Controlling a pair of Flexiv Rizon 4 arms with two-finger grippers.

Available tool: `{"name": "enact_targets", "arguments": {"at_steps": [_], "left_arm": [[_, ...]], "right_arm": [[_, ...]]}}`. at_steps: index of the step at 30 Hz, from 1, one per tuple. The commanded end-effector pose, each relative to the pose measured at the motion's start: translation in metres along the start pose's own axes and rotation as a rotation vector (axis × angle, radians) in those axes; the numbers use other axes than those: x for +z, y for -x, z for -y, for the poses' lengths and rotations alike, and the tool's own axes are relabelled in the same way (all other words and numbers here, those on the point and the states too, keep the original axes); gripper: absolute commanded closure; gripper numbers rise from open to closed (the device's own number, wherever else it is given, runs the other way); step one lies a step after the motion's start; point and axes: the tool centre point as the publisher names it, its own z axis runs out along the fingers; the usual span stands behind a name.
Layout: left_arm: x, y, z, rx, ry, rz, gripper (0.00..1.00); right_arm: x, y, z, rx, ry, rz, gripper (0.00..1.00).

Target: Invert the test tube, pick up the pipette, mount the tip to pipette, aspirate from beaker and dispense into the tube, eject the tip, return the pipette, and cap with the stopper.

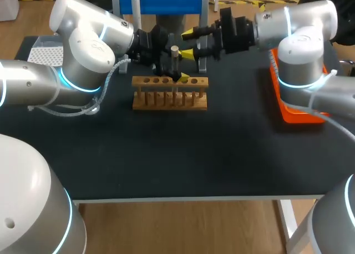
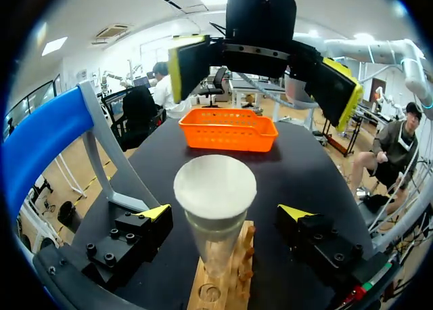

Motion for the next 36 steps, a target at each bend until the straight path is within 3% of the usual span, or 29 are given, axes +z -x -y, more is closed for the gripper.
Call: {"name": "enact_targets", "arguments": {"at_steps": [1, 25, 36], "left_arm": [[0.000, 0.000, 0.000, 0.000, 0.001, -0.001, 0.00], [0.000, 0.000, 0.000, 0.000, 0.001, -0.001, 0.00], [0.000, 0.000, 0.000, 0.000, 0.001, -0.001, 0.00]], "right_arm": [[0.005, 0.001, 0.000, -0.006, 0.027, -0.004, 1.00], [0.022, 0.007, 0.003, 0.069, 0.165, -0.037, 1.00], [0.027, 0.009, 0.002, 0.093, 0.186, -0.052, 1.00]]}}
